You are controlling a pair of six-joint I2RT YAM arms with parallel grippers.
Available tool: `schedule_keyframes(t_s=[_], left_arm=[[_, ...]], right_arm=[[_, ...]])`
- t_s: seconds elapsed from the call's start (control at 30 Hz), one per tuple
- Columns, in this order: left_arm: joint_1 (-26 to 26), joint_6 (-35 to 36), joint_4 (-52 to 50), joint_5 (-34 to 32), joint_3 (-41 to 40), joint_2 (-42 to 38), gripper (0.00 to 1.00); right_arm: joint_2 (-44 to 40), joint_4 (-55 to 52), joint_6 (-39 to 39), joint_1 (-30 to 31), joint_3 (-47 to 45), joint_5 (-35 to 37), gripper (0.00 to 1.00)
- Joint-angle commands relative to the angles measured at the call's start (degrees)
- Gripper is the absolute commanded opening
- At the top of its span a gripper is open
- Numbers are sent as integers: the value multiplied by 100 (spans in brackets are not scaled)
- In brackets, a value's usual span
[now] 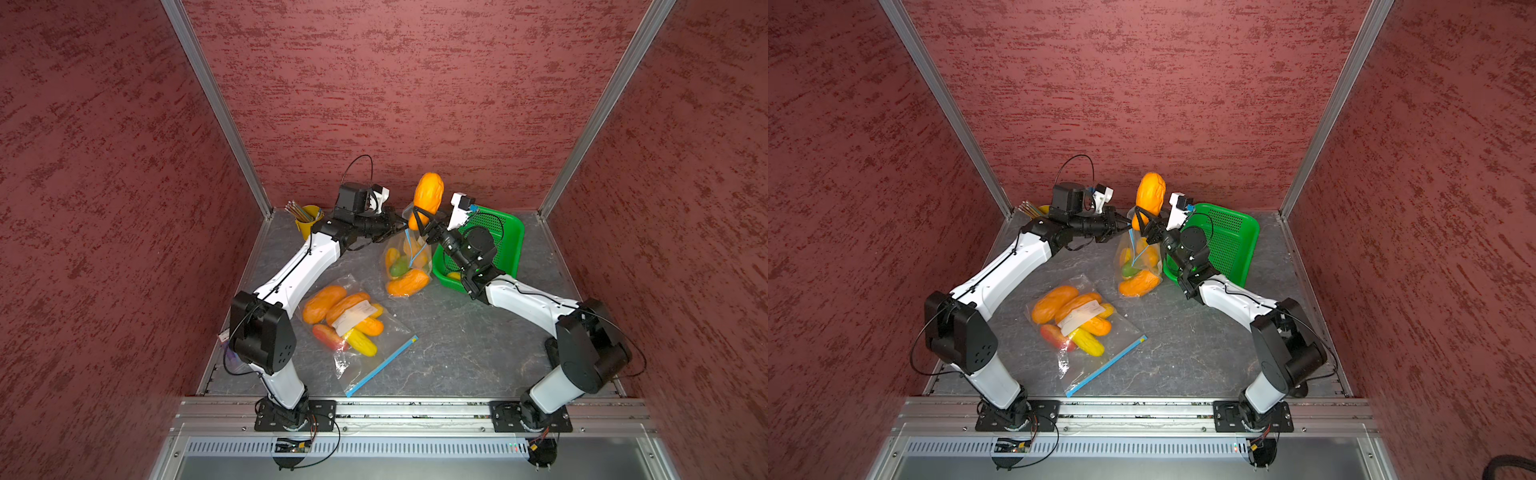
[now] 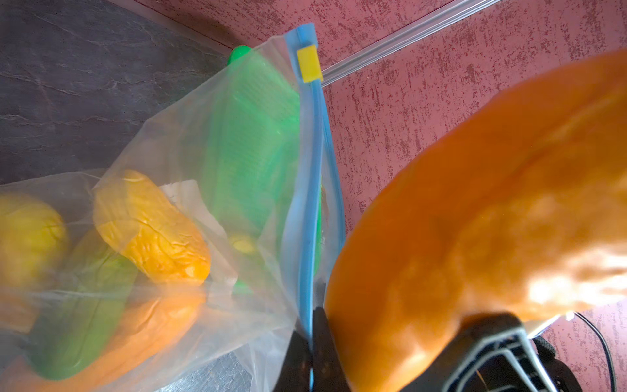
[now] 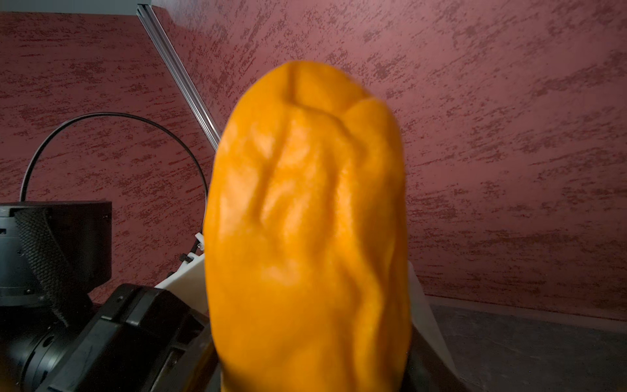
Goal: Place the mango in a zip-top bag and seal the zipper
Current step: Place the mango in the zipper food storage bag.
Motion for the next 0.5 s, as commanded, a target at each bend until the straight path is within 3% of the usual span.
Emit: schedule_keyframes(t_s=[0.0, 0.3, 0.37, 0.47], left_arm=[[31, 52, 92, 134, 88, -236, 2], [127, 117, -46, 171, 179, -287, 2], [136, 111, -52, 182, 180, -279, 2], [136, 113, -52, 191, 200, -258, 2]], right_arm=[[-108, -283, -234, -22, 68, 169, 59], [23, -493, -351, -55, 187, 189, 61], [55, -582, -392, -49, 266, 52, 68], [28, -579, -367, -66, 234, -37, 92]])
